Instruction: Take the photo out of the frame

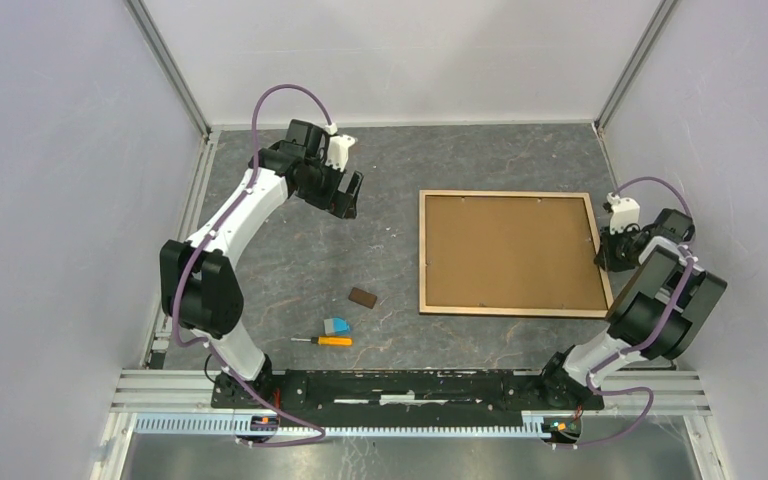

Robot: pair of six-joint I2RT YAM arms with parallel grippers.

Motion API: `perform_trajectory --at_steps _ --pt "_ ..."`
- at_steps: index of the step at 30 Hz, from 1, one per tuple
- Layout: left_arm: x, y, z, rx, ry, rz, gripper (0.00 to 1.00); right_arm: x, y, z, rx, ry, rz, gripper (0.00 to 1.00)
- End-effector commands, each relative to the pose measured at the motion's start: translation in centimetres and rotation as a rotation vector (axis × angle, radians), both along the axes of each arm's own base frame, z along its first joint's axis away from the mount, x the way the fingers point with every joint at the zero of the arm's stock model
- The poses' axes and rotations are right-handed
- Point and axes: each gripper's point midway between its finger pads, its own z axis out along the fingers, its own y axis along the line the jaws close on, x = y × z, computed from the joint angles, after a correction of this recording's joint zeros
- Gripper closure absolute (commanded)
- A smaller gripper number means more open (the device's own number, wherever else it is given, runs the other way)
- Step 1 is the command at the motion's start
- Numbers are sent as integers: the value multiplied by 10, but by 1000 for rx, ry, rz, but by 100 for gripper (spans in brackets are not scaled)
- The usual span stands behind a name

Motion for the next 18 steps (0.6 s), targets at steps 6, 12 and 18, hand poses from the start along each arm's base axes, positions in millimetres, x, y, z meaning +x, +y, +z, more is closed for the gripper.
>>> perform_trajectory --at_steps 6,12,18 --pt "-13 4 13 -21 -28 4 0 -95 68 -62 155 373 -18 100" --pt "-32 -15 -8 -52 28 -58 0 -75 76 -49 162 341 -6 100" --pt "-22 -67 -27 -109 44 -59 0 -62 97 -45 197 351 41 100"
